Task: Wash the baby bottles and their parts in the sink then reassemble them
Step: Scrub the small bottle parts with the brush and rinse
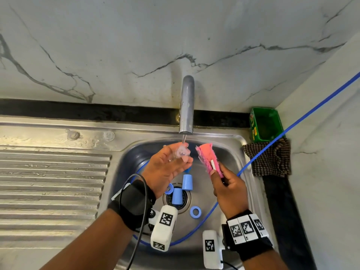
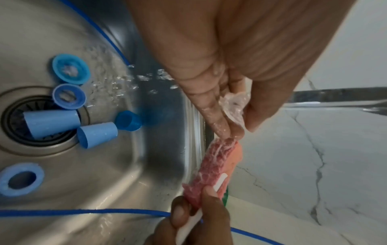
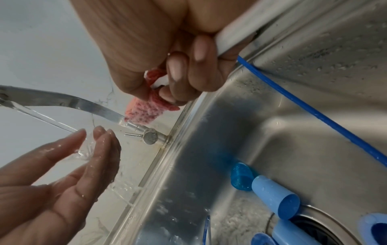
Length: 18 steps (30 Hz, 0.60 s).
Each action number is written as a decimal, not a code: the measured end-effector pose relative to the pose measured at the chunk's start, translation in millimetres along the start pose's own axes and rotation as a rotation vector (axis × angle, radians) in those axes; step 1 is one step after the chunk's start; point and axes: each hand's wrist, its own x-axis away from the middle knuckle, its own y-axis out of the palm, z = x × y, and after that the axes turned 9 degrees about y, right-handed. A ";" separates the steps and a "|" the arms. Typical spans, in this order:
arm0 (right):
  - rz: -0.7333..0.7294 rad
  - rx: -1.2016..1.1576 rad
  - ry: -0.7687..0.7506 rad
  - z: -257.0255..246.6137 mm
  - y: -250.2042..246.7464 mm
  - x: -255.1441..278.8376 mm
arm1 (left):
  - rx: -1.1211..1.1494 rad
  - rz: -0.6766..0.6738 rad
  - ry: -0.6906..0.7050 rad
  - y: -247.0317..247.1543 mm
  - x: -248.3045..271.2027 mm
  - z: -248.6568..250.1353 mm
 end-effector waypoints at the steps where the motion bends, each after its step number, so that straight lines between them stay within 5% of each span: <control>1: 0.002 0.004 -0.005 -0.9 -0.7 2.0 | -0.042 0.000 0.022 0.0 2.8 0.8; 18: 0.015 0.020 -0.074 -13.5 -14.7 29.2 | -0.472 -0.006 0.203 25.4 4.1 38.0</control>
